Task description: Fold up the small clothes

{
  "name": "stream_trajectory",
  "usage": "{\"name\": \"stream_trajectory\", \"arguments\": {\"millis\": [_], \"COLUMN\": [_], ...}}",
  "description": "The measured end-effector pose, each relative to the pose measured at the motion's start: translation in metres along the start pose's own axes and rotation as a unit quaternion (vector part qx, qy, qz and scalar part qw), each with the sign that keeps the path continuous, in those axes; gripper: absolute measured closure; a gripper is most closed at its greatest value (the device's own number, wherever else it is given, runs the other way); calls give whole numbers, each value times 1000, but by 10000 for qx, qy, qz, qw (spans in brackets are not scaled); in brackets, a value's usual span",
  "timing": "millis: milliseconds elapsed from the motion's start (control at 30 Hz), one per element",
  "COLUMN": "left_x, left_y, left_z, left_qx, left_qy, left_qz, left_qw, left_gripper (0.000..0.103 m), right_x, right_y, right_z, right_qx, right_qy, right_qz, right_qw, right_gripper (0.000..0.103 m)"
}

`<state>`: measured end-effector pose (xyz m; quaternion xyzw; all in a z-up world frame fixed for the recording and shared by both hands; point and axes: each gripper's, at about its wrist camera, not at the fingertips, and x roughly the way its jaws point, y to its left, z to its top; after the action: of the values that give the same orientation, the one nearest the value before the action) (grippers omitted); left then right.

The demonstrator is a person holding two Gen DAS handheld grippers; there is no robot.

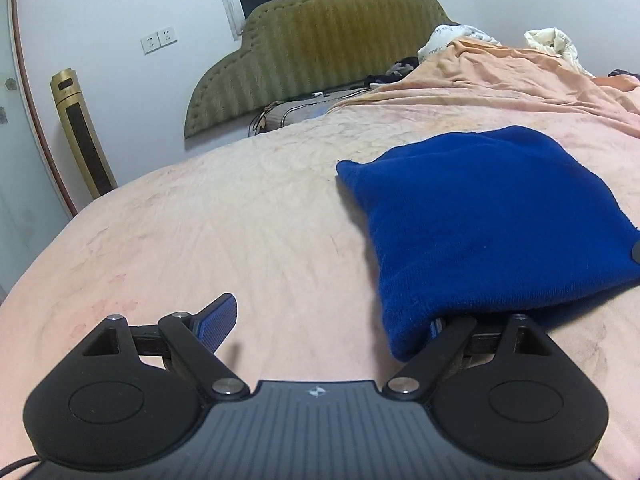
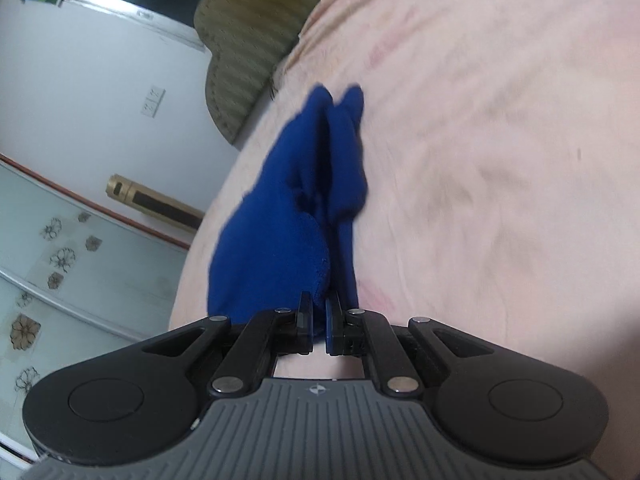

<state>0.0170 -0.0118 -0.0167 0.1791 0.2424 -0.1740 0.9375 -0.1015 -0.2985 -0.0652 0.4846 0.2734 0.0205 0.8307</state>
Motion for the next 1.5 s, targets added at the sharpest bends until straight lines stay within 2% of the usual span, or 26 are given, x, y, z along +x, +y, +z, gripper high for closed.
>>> {"name": "stream_trajectory", "arguments": {"millis": [167,200,233,267,333,400,500,567,633,700,800,833,933,1000,1033,1067,1133,1167,1233,1267,1333,1433,1500], "left_x": [-10,-16,-25,-31,-43,-48,-45,-34,-19,-6,13,24,62,87,92,92,86,86,96,103,122,155,168], "left_y": [7,11,16,20,24,26,25,20,11,6,2,-1,-11,-15,-13,-7,5,11,23,29,42,54,58], "left_z": [-2,-1,-3,-2,4,19,47,60,67,73,88,92,94,86,82,79,78,79,82,83,83,79,81], "left_qx": [31,10,-24,-49,-66,-115,-318,-377,-276,-171,-277,-290,-227,-101,-135,-263,-514,-630,-945,-1133,-1623,-2350,-2585], "left_qy": [94,99,107,103,-6,-238,-569,-563,-504,-491,-593,-565,-273,63,204,202,128,151,353,482,795,1204,1092], "left_qz": [-308,-386,-445,-500,-537,-529,-632,-701,-676,-676,-791,-874,-627,-527,-535,-659,-959,-1127,-1554,-1734,-2219,-2857,-3042], "left_qw": [9995,9992,9989,9987,9985,9982,9959,9952,9961,9964,9947,9941,9974,9985,9983,9973,9940,9915,9827,9771,9582,9212,9103], "left_gripper": [15,15,15,15,15,15,14,13,13,13,13,13,13,13,13,13,13,13,13,13,13,13,13], "right_x": [0,-1,-6,-11,-17,-15,3,24,43,50,34,31,41,57,66,70,62,56,49,50,57,70,82], "right_y": [13,20,28,37,57,73,86,90,84,71,72,76,80,72,65,61,65,67,67,63,50,36,36], "right_z": [-6,-5,-5,-3,2,8,20,24,27,33,35,37,47,52,53,52,51,52,58,64,78,94,106], "right_qx": [-597,-844,-1104,-1363,-1955,-2348,-2524,-2685,-2632,-2368,-2292,-2328,-2436,-2364,-2295,-2265,-2358,-2411,-2425,-2371,-2110,-1817,-1746], "right_qy": [-10,17,-45,-197,-537,-705,-619,-522,-414,-367,-545,-625,-661,-465,-310,-271,-395,-519,-716,-693,-359,-98,166], "right_qz": [-363,-456,-594,-781,-1215,-1301,-1007,-914,-1196,-1486,-1174,-1149,-1267,-1338,-1456,-1545,-1446,-1449,-1516,-1513,-1430,-940,-576], "right_qw": [9976,9954,9921,9874,9717,9607,9604,9575,9564,9594,9647,9637,9593,9613,9619,9613,9602,9582,9556,9571,9663,9788,9828], "right_gripper": [95,85,82,85,82,82,82,80,81,88,77,71,69,69,65,65,62,57,26,27,33,35,39]}}
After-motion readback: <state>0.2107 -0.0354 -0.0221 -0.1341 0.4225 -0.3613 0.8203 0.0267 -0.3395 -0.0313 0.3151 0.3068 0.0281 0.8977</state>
